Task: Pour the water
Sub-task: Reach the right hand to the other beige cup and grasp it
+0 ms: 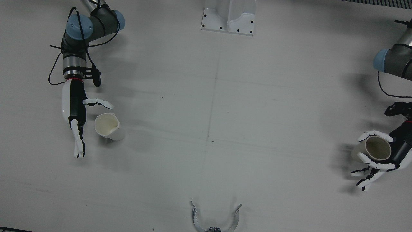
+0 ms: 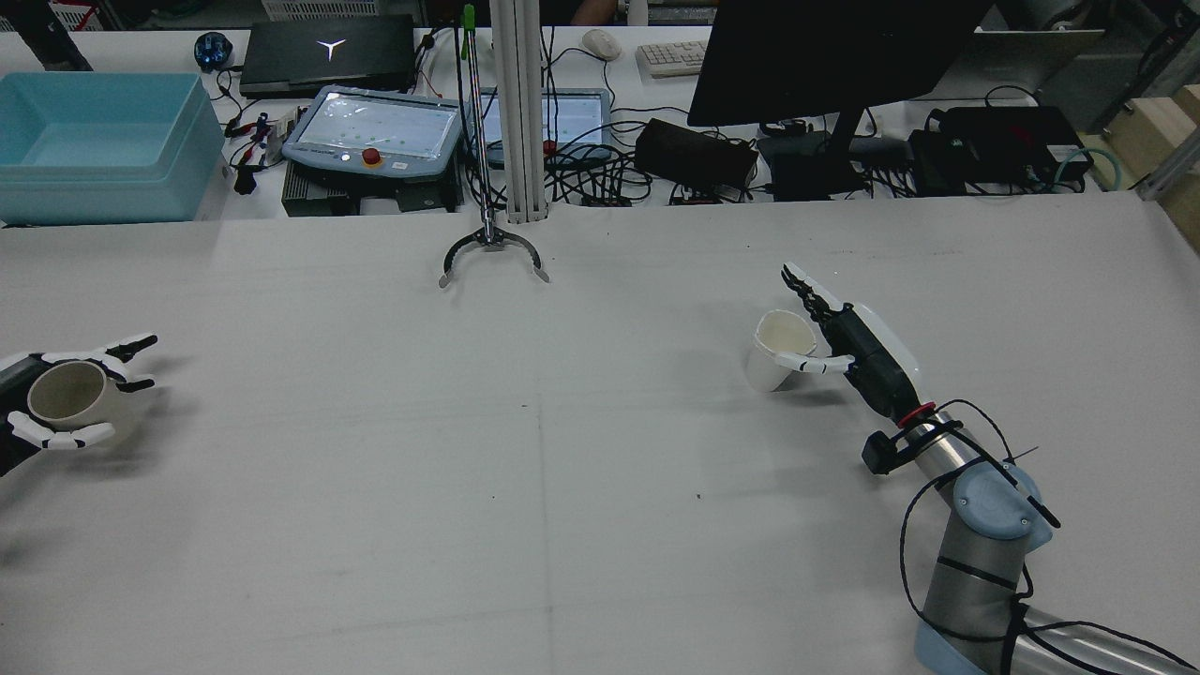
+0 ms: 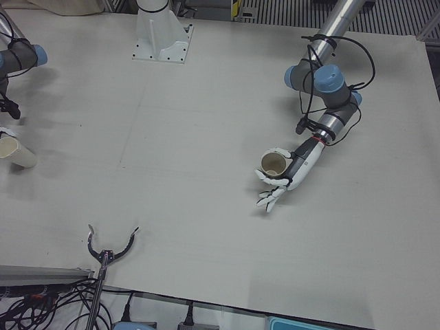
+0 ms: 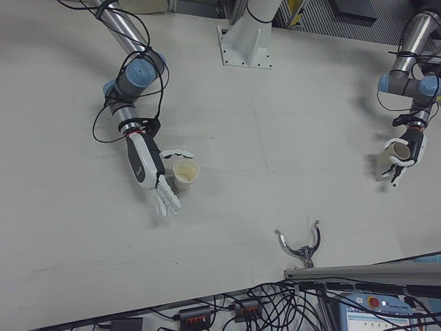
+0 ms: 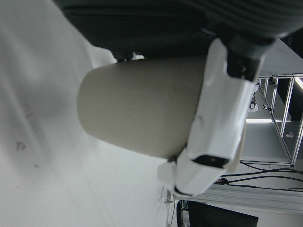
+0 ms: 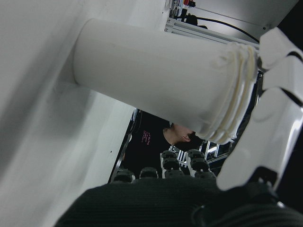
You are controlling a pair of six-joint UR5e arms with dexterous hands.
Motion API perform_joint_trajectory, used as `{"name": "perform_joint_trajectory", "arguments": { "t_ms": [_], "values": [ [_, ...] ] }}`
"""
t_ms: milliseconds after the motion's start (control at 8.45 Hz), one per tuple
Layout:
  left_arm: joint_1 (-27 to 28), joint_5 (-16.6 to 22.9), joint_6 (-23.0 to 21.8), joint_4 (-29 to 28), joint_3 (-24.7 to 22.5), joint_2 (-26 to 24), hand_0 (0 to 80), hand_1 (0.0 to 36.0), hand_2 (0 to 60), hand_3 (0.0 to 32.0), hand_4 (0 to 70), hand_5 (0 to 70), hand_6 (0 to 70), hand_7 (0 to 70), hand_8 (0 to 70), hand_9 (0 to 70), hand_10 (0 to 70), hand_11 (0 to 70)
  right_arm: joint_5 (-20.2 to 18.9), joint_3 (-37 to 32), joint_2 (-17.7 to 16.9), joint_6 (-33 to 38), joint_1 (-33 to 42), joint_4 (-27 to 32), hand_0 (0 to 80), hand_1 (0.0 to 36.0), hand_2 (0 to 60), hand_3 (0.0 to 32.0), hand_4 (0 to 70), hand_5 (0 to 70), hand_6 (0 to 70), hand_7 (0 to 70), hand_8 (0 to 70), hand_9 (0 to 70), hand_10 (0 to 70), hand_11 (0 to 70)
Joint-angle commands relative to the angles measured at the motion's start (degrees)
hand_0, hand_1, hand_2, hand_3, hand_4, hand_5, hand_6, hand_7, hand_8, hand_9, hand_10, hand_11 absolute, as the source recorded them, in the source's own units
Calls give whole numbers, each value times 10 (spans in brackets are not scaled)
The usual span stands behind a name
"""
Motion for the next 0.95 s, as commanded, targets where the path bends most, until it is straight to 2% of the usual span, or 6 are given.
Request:
{"name": "perform_joint_trajectory", "arguments": {
  "t_ms": [0,473,592,710,828],
  "values": [
    [1,0,2,-5,10,1,800,360,600,0,700,700,133,110,45,8,127,217,0,-4,9,-4,-9,-1,458,139,210,0,36,53,131,60,32,0,0,0],
    [0,0,1,-6,10,1,800,360,600,0,700,700,133,110,46,8,127,217,1,-4,14,-5,-19,-1,457,138,215,0,43,56,144,80,45,15,0,0],
    [0,0,2,-6,11,2,800,360,600,0,700,700,132,110,45,8,127,217,1,-4,14,-4,-19,-1,459,137,214,0,49,63,170,97,69,44,0,0],
    [0,0,2,-7,11,2,800,360,600,0,700,700,131,108,45,7,126,217,1,-4,14,-4,-19,-1,462,143,221,10,25,70,183,110,84,61,0,0],
    [0,0,1,-7,10,2,800,360,600,0,700,700,130,108,44,7,126,216,1,-4,14,-3,-19,-1,465,154,226,100,0,84,218,150,96,74,0,0]
  ]
}}
